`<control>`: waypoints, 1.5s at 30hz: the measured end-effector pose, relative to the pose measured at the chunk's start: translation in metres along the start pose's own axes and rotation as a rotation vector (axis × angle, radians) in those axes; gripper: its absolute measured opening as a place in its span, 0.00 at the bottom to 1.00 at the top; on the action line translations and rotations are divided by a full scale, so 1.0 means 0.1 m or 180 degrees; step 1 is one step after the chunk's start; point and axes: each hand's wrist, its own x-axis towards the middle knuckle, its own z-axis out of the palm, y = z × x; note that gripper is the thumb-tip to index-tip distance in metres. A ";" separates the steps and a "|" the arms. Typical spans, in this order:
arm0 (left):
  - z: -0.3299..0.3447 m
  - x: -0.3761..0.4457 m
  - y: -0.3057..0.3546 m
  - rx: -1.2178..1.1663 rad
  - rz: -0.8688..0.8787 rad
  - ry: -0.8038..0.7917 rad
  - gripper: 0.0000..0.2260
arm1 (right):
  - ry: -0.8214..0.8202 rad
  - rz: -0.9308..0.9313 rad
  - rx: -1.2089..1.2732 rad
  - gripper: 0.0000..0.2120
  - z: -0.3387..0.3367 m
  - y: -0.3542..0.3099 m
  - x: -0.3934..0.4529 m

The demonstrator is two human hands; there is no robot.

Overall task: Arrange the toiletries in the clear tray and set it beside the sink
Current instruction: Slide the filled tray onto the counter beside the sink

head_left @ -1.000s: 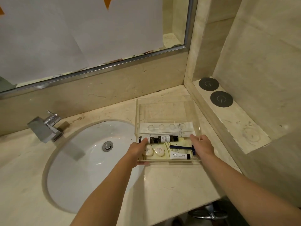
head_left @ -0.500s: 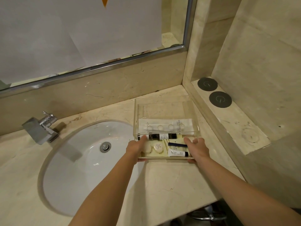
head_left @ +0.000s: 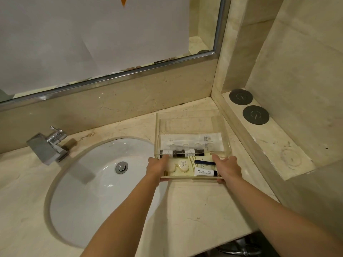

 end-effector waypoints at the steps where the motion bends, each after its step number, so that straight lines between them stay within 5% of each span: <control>1: 0.01 0.01 0.00 -0.0008 0.0016 0.0027 0.23 | 0.0007 0.0015 0.0013 0.24 0.00 -0.01 0.01; 10: 0.05 0.04 0.08 -0.0187 0.0023 0.0152 0.14 | 0.0216 0.0093 0.0475 0.22 0.03 -0.06 0.04; 30: 0.05 0.19 0.08 -0.0353 0.0342 0.0149 0.24 | 0.0056 0.0085 0.1035 0.24 0.04 -0.06 0.13; 35: 0.06 0.22 0.05 -0.0403 0.0408 0.0149 0.24 | 0.0170 -0.0087 0.0788 0.32 0.13 -0.06 0.11; 39: 0.05 0.21 0.05 -0.0393 0.0439 0.0144 0.23 | 0.0476 -0.0125 0.0539 0.49 0.26 -0.09 0.08; 45: 0.03 0.20 0.08 -0.0421 0.0346 -0.0070 0.23 | 0.0589 -0.0058 0.0307 0.47 0.28 -0.07 0.09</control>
